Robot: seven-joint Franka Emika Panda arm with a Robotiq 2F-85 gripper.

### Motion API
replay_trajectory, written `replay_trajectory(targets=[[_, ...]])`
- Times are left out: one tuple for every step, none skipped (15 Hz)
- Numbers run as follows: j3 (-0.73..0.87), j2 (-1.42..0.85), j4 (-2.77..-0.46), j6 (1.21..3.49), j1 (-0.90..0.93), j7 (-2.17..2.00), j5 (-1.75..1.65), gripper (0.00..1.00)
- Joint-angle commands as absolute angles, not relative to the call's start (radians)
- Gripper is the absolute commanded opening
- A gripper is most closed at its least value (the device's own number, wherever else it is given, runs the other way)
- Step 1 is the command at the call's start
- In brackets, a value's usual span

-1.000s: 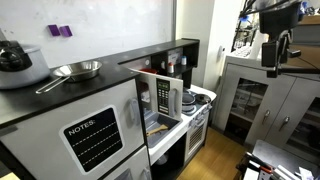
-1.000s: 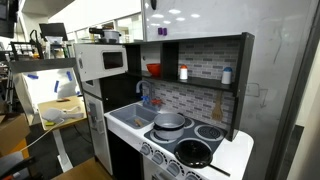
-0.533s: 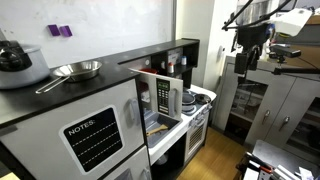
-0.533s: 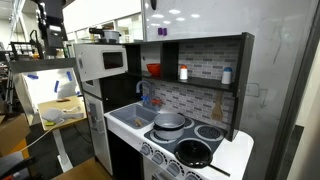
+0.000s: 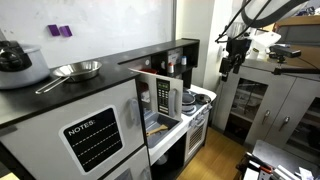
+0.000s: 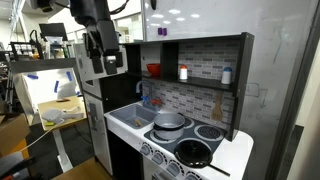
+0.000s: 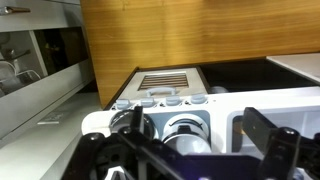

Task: Cover the grey pot with the black lid on the stove

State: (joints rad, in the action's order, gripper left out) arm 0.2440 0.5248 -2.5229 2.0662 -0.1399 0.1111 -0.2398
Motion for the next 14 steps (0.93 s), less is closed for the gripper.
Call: replay_trajectory(targets=[[0.282, 0.376, -2.429, 2.143, -0.183, 0.165, -0.225, 1.00], [0.296, 0.331, -2.396, 2.160, -0.190, 0.174, -0.213, 1.00], [0.302, 0.292, -2.365, 2.170, -0.197, 0.169, -0.205, 1.00], [0.305, 0.261, -2.336, 2.168, -0.199, 0.164, -0.192, 1.00], [0.292, 0.327, -2.398, 2.175, -0.210, 0.160, -0.215, 1.00], [0.294, 0.293, -2.371, 2.175, -0.211, 0.159, -0.208, 1.00], [0.293, 0.271, -2.354, 2.175, -0.211, 0.158, -0.204, 1.00], [0.293, 0.262, -2.347, 2.175, -0.210, 0.158, -0.203, 1.00], [0.293, 0.261, -2.346, 2.175, -0.210, 0.158, -0.203, 1.00], [0.293, 0.261, -2.346, 2.175, -0.210, 0.158, -0.203, 1.00], [0.293, 0.261, -2.346, 2.175, -0.210, 0.158, -0.202, 1.00], [0.293, 0.261, -2.346, 2.175, -0.210, 0.158, -0.202, 1.00], [0.293, 0.261, -2.346, 2.175, -0.210, 0.158, -0.202, 1.00], [0.293, 0.261, -2.346, 2.175, -0.210, 0.158, -0.202, 1.00]])
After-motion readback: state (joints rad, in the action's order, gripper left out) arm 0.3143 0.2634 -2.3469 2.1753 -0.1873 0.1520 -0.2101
